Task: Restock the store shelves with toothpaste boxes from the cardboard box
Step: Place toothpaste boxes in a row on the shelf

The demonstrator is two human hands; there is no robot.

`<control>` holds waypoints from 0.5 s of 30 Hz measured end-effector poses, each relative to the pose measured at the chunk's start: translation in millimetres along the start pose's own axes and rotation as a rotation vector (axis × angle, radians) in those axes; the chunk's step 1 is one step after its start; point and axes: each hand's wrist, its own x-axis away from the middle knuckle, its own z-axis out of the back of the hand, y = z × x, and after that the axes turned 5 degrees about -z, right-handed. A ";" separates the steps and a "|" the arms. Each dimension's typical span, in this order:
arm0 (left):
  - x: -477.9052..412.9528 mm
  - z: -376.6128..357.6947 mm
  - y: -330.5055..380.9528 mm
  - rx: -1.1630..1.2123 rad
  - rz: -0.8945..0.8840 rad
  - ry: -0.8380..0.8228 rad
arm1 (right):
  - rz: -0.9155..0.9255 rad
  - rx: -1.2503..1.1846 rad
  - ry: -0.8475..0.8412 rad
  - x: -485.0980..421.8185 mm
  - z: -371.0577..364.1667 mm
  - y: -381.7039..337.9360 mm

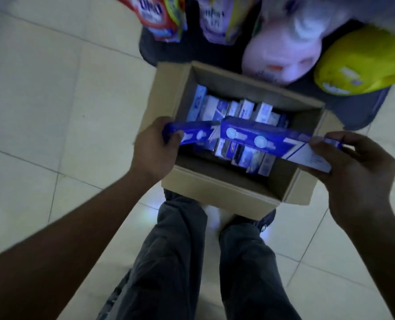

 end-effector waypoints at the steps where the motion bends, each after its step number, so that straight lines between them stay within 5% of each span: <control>1: 10.0 25.2 7.7 0.072 -0.025 0.041 | 0.017 -0.004 -0.022 11.5 -3.3 -19.4; 10: 50.7 247.5 110.9 0.553 -0.183 0.349 | 0.164 -0.117 -0.204 151.3 -26.5 -221.1; 15: 53.0 373.6 173.1 0.613 -0.349 0.569 | 0.236 -0.265 -0.298 243.4 -23.6 -319.7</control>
